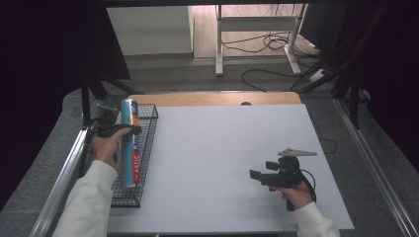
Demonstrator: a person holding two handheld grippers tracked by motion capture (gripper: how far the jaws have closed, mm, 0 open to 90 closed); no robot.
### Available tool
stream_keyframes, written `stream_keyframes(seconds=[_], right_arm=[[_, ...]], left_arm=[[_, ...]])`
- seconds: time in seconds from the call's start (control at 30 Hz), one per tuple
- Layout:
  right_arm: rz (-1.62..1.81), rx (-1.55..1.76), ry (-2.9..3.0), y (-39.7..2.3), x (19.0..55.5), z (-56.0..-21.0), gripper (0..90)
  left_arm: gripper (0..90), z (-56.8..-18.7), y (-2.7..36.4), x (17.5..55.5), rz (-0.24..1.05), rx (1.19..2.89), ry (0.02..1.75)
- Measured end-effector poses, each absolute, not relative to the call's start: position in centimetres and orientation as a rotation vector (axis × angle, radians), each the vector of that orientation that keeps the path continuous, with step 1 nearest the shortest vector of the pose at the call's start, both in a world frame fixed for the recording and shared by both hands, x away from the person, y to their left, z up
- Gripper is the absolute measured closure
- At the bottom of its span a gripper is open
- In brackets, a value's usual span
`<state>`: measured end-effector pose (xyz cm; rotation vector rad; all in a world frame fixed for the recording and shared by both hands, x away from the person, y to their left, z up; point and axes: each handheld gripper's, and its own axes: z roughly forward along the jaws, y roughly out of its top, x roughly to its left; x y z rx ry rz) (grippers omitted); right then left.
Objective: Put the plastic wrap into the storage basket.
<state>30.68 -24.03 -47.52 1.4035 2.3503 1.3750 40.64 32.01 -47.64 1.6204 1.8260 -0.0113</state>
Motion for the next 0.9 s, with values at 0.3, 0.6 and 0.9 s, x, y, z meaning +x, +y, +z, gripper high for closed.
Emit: stream_keyframes(seconds=[0.3, 0.6, 0.9], right_arm=[[1.375, 1.401, 2.346, -24.1, 30.8, -47.5, 14.1], [1.373, 1.400, 2.350, -24.0, 30.7, -47.5, 14.1], [1.389, 1.373, 2.342, -24.1, 30.5, -47.4, 14.1]], left_arm=[[26.8, -49.2, 31.5, 41.3, 0.042, 1.677, 1.916], [15.9, -46.8, 30.1, 39.3, 0.175, 1.738, 1.756], [15.7, -43.4, 28.8, 34.8, 0.273, 1.868, 1.497]])
